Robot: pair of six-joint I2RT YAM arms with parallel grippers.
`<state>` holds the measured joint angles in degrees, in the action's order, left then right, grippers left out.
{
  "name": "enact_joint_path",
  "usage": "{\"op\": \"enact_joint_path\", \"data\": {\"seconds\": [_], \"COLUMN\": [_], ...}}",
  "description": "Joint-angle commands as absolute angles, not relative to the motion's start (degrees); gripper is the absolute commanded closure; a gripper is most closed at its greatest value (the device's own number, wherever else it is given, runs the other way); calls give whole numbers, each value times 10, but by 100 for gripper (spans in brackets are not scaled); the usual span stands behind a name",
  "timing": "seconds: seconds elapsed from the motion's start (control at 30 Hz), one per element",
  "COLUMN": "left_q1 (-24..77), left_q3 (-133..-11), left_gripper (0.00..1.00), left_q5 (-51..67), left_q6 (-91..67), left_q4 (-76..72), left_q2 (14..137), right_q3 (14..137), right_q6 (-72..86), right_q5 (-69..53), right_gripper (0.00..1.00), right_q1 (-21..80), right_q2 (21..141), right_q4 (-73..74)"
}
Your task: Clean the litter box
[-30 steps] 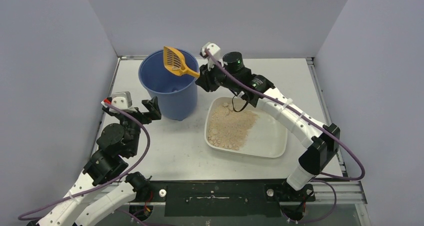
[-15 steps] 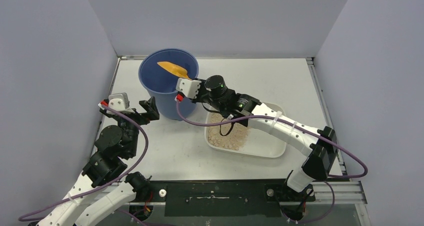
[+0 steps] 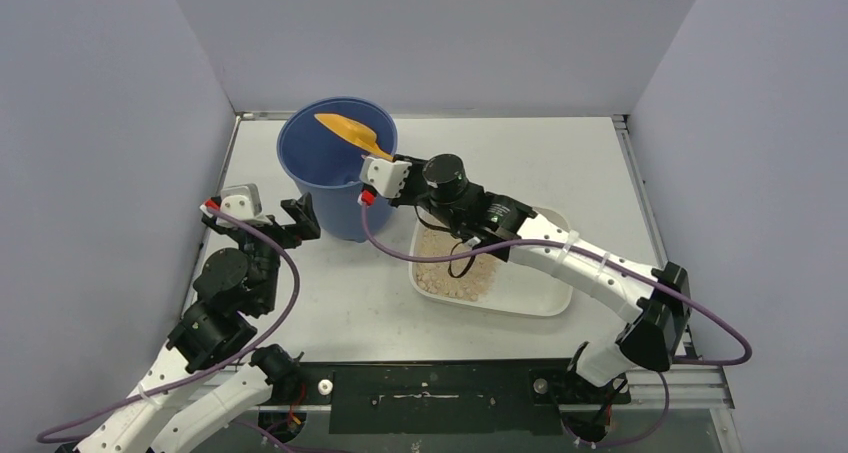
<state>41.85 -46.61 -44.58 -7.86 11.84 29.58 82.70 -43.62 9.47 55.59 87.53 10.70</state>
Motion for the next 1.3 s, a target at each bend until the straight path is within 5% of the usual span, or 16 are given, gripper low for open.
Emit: {"op": "enact_joint_path", "data": {"seconds": [0.0, 0.57, 1.27], "left_q1": [413, 399, 399], "left_q3": [-468, -488, -560], "left_gripper": [3, 3, 3], "left_q5": [-442, -270, 95], "left_q6": [-76, -105, -132], "left_q4": [92, 111, 315], "left_q2": [304, 351, 319], "right_q3": [807, 658, 555], "right_q6": [-396, -196, -25], "right_q5": [63, -98, -295], "right_gripper": [100, 100, 100], "right_q1": [559, 550, 546], "right_q2": [810, 578, 417], "right_q4": [63, 130, 282]}}
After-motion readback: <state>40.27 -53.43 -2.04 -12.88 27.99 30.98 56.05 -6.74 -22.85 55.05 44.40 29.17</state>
